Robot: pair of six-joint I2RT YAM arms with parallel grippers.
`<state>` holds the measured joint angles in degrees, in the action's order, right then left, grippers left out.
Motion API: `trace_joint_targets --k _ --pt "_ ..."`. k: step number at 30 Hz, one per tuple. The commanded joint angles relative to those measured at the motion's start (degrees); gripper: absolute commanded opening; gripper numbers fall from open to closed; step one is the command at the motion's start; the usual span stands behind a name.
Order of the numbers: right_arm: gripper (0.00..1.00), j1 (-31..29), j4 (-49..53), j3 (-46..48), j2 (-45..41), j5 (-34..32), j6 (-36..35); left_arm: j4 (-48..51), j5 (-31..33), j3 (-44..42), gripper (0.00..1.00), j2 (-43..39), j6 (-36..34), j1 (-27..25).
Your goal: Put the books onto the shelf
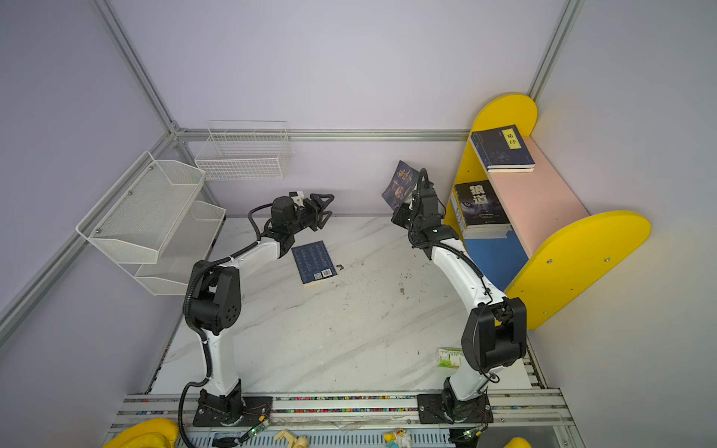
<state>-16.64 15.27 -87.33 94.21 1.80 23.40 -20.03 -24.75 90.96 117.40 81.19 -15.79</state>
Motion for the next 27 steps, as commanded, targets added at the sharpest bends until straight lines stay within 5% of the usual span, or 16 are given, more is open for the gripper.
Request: trace_joint_targets --k 1,7,14,18,27 --pt "0.0 -2.07 15.74 -3.11 0.37 -12.58 -16.19 -1.37 -1.34 -1.58 0.75 -1.32 -0.89 0.23" --pt "0.0 -2.6 23.62 -1.12 0.66 -27.39 -18.34 -1.99 -2.14 0.04 0.75 0.88 0.68 0.23" --pt "0.0 -2.48 23.99 -2.4 0.27 -35.49 -19.46 -2.19 -2.58 1.49 0.74 2.15 1.51 0.24" --pt "0.0 -0.81 19.89 -1.71 -2.17 -32.73 -15.62 -2.91 -2.69 0.6 0.74 1.96 2.0 0.28" --pt "0.0 12.35 4.66 9.18 -14.56 -13.41 5.02 -6.3 -3.06 -1.57 0.74 2.41 4.66 0.24"
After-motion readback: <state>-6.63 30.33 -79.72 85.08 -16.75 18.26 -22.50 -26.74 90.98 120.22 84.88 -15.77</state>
